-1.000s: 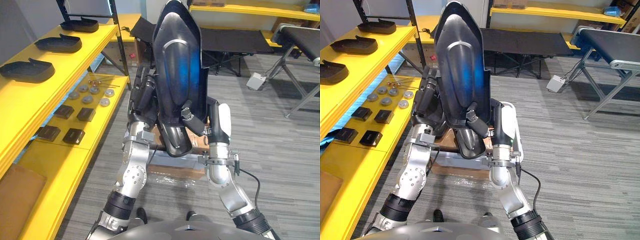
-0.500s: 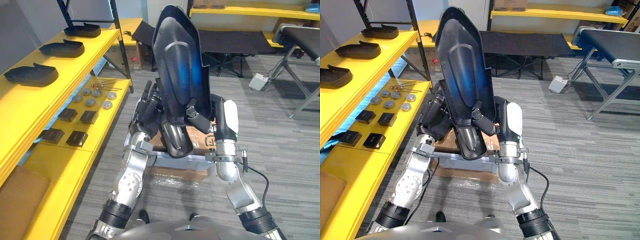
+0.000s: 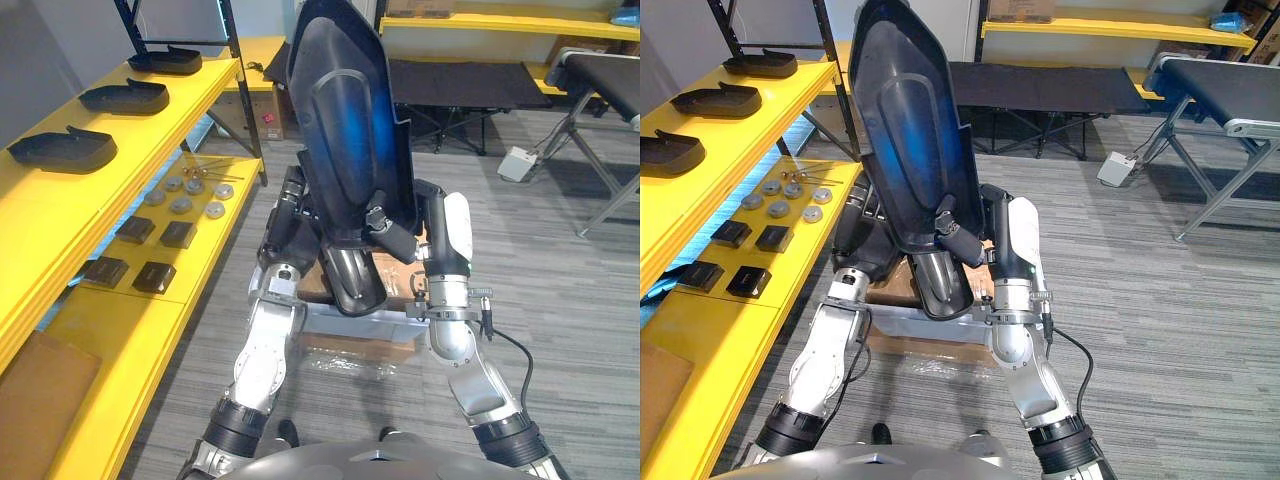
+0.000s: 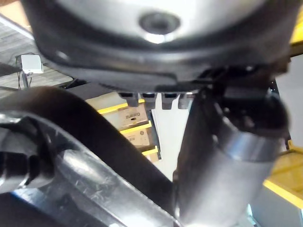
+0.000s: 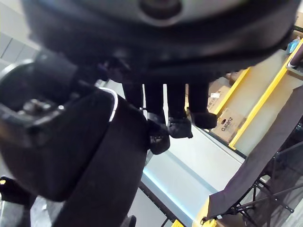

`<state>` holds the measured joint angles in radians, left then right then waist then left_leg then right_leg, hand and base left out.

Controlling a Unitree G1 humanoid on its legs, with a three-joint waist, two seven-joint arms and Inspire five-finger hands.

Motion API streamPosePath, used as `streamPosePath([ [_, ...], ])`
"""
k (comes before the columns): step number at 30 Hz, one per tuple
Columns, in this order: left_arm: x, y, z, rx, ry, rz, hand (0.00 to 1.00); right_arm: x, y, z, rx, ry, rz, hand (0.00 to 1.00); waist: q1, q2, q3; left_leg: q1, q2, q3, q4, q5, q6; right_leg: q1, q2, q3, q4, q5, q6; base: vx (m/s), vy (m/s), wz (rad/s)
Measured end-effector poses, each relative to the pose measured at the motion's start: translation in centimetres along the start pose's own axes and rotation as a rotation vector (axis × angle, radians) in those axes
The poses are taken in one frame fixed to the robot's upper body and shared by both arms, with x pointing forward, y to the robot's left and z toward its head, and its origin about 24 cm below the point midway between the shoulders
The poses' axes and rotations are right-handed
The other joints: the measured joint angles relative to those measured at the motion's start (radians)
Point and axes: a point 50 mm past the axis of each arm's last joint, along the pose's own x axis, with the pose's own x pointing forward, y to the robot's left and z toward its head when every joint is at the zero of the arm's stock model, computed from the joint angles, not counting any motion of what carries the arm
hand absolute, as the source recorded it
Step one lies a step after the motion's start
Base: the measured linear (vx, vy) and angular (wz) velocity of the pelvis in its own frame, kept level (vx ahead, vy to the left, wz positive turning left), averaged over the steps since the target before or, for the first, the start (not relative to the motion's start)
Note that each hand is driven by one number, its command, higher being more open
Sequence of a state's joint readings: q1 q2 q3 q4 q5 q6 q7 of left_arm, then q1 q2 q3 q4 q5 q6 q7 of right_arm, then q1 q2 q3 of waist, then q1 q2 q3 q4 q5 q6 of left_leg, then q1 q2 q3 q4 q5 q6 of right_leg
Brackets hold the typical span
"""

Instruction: Walk over and take three plastic housings, then place them on the shelf

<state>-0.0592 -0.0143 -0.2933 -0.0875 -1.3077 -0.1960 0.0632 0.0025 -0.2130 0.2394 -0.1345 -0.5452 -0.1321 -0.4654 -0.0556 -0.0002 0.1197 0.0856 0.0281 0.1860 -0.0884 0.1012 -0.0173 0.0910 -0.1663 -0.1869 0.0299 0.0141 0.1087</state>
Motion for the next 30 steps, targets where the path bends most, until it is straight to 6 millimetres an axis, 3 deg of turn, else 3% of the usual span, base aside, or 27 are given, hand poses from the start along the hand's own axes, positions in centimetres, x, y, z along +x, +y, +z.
streamPosePath([
  [13, -0.5, 2.5, 1.7, -0.049, -0.144, 0.242, 1.00, 0.2, -0.3, 1.8, 0.105, -0.069, -0.116, 0.00, 0.000, -0.003, 0.002, 0.004, 0.001, 0.002, 0.000, 0.000, 0.000, 0.002, 0.000, 0.000, -0.001, 0.000, 0.000, 0.00, 0.000, 0.00],
  [30, -1.3, 5.3, 3.7, 0.008, -0.274, 0.482, 1.00, 0.4, -1.8, 0.9, 0.132, -0.004, -0.270, 0.00, -0.002, -0.008, 0.002, 0.011, 0.002, 0.003, 0.000, -0.005, -0.007, 0.016, -0.001, -0.001, -0.015, 0.006, 0.002, 0.00, 0.000, 0.00],
])
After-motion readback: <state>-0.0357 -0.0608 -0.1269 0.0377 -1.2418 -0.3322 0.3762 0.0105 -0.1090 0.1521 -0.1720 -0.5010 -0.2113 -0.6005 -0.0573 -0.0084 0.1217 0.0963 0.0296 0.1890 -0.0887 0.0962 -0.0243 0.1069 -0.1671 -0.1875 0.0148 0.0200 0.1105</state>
